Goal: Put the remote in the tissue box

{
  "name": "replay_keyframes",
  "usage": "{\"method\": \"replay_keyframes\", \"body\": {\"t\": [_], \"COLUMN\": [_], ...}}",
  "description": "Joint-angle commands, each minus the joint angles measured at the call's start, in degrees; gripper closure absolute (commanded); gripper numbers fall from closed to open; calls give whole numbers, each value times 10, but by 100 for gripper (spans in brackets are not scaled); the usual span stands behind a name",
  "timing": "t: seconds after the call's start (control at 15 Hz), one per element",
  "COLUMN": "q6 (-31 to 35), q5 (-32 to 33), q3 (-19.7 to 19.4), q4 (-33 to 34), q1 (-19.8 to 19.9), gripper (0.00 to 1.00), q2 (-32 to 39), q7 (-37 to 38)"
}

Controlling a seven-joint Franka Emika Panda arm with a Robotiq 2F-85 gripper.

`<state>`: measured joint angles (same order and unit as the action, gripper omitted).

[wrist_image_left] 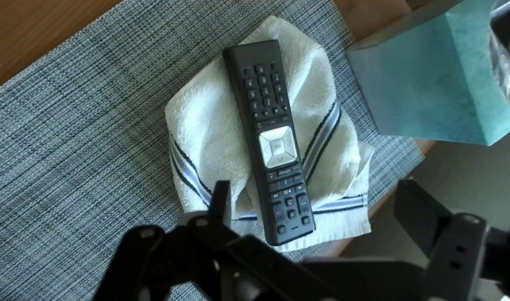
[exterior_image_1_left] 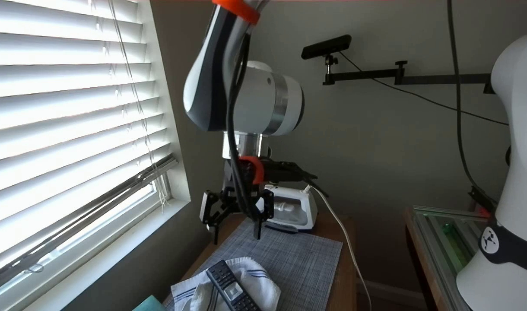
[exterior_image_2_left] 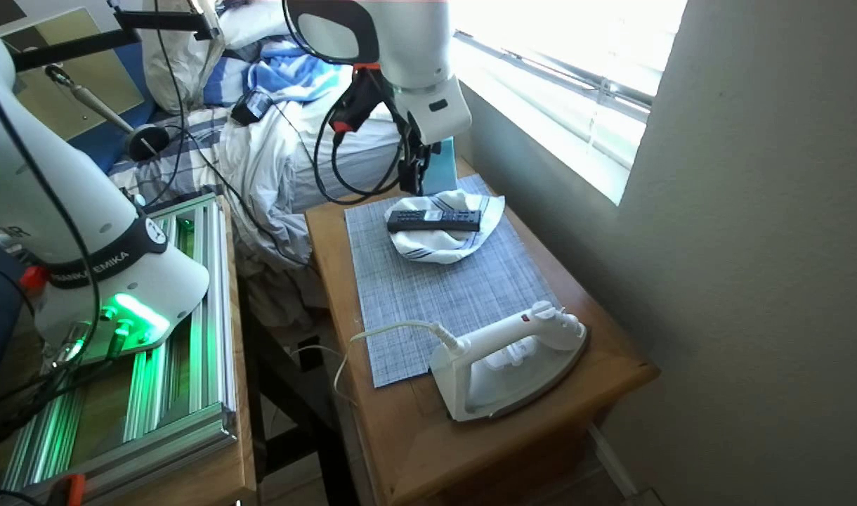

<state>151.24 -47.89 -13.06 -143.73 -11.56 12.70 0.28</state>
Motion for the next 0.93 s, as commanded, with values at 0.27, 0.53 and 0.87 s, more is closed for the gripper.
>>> {"method": "replay_keyframes", "body": {"t": [0.27, 0.53, 0.87], "q6": [10, 21, 13], "q5": [13, 43, 146], "q3": [52, 80, 82], "q4": [23, 43, 88], "q1": [52, 83, 91], "gripper": [0, 0, 0], "q2": [25, 62, 127], "q7": [10, 22, 90]}}
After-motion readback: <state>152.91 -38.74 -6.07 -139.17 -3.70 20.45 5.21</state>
